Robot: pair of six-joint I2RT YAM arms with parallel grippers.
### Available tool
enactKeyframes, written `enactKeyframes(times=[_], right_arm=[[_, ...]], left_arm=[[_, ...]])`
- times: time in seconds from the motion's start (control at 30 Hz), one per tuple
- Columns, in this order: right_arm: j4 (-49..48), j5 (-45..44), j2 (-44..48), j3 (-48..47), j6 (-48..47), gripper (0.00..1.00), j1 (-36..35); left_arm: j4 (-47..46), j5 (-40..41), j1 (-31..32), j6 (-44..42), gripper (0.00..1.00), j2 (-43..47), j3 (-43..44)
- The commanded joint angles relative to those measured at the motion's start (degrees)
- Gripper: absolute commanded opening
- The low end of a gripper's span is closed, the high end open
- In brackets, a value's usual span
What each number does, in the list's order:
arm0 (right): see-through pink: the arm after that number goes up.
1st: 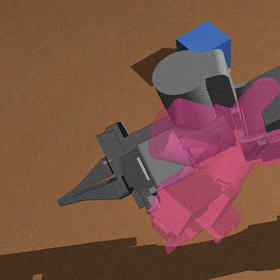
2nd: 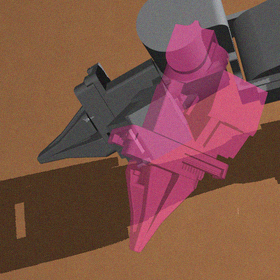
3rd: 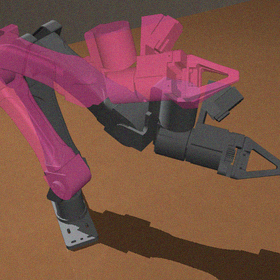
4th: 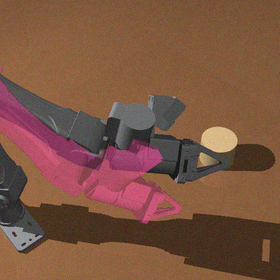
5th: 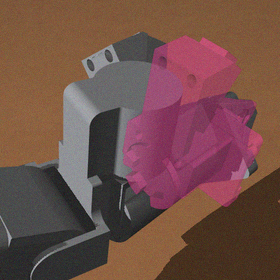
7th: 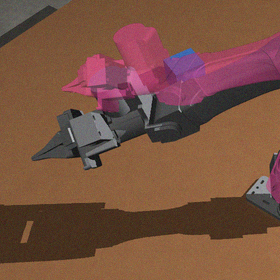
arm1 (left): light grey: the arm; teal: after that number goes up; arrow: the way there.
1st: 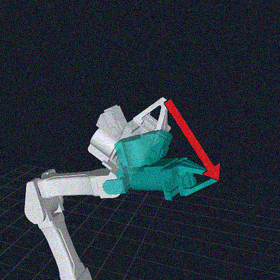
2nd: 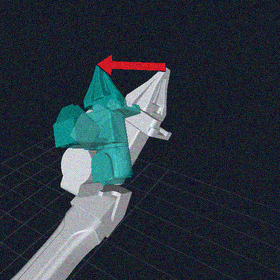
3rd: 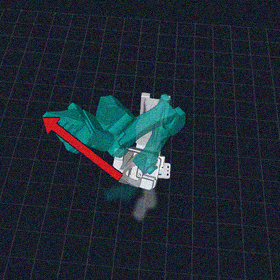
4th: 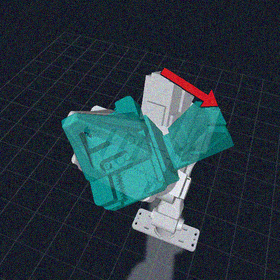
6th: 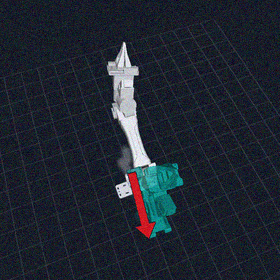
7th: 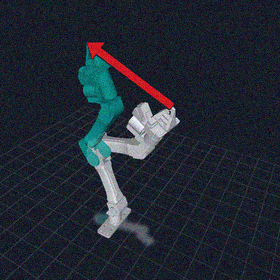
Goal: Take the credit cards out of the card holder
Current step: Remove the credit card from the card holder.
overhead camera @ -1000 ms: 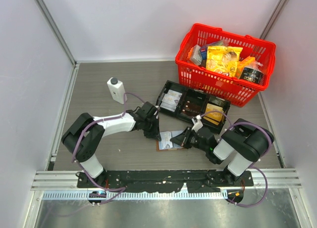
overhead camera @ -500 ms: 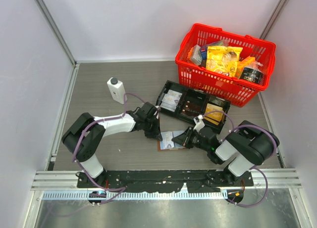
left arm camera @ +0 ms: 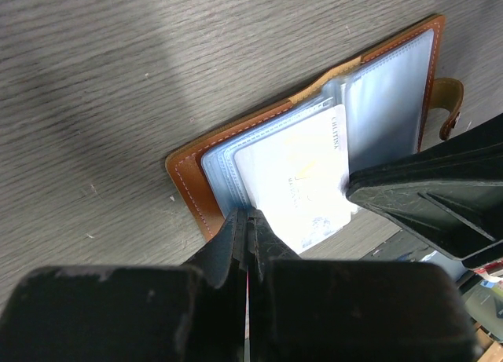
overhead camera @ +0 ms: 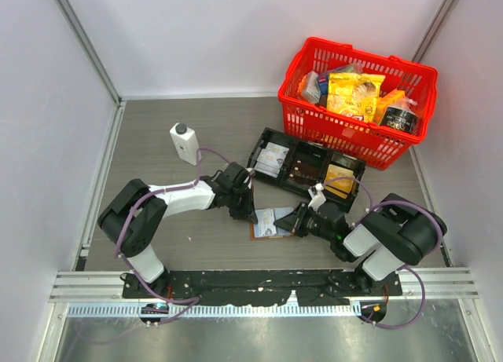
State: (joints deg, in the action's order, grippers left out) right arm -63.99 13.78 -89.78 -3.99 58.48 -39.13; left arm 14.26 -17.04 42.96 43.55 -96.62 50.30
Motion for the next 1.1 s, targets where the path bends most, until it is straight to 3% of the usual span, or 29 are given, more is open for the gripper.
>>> enactKeyframes(times=[0.0,0.23,0.43,0.57,0.87,1.07], right_arm=[[-0.4,-1.4,2.6,0.6,-0.8,0.08,0.3],[0.7,-1.0,3.6,0.7,-1.3,0.02,0.5],[1.7,0.1,1.2,-1.4,-1.5,0.24,0.5],[1.0,0.0,-0.3,-1.7,-1.4,0.25,0.5],[-4.1,0.6,-3.4,-1.0,-0.2,0.07,0.5],[-2.1,0.8,-0.1,0.3,-0.9,0.03,2.4]], left_arm=[[3.6,5.8,0.4,-1.3,0.0,-4.5,-3.7],[3.4,5.8,0.4,-1.3,0.0,-4.3,-3.7],[3.2,5.4,0.3,-1.2,0.0,-4.2,-3.8],[3.2,5.4,0.3,-1.2,0.0,-4.0,-3.8],[3.2,5.4,0.3,-1.2,0.0,-4.2,-3.8],[3.0,5.1,0.4,-1.2,0.0,-4.7,-3.9]])
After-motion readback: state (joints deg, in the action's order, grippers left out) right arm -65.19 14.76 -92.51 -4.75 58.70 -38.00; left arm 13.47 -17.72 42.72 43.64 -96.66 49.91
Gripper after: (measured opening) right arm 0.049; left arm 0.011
